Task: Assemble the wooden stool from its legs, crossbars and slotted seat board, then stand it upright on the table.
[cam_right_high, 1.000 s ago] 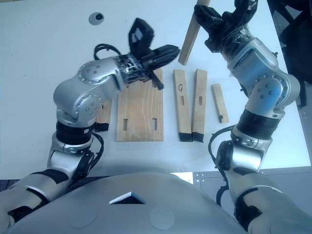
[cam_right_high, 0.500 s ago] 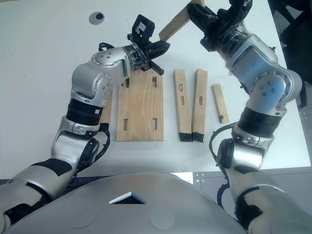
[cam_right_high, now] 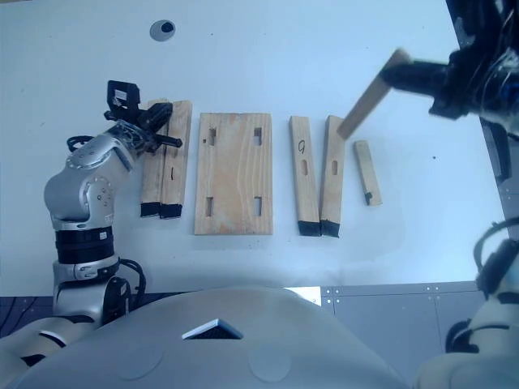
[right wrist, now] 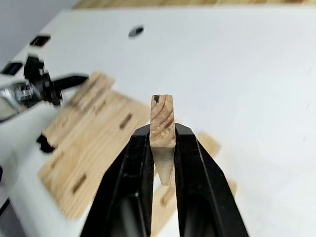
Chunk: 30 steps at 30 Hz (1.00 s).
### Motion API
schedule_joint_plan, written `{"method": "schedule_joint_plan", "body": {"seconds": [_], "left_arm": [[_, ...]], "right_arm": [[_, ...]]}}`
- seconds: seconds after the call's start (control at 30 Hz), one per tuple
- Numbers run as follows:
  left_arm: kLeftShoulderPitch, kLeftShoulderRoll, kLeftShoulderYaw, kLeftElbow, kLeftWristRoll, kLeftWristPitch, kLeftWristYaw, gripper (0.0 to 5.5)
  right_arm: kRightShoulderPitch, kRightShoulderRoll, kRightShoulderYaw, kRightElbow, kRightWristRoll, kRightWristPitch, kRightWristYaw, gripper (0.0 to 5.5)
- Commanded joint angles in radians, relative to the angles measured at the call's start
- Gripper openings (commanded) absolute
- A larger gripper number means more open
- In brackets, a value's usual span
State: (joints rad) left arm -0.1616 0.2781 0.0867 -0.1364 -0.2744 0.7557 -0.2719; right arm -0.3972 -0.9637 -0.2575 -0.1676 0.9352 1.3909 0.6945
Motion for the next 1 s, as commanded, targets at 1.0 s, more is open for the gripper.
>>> {"method": "schedule_joint_plan", "body": {"seconds": [1.0], "left_arm": [[-0.017,-0.019,-0.092,0.037,0.05,-0.059,-0.003,0.0]], "right_arm": [[0.063,0.263,0.061,0.109,-0.268,-0.304,-0.207,0.39]]}}
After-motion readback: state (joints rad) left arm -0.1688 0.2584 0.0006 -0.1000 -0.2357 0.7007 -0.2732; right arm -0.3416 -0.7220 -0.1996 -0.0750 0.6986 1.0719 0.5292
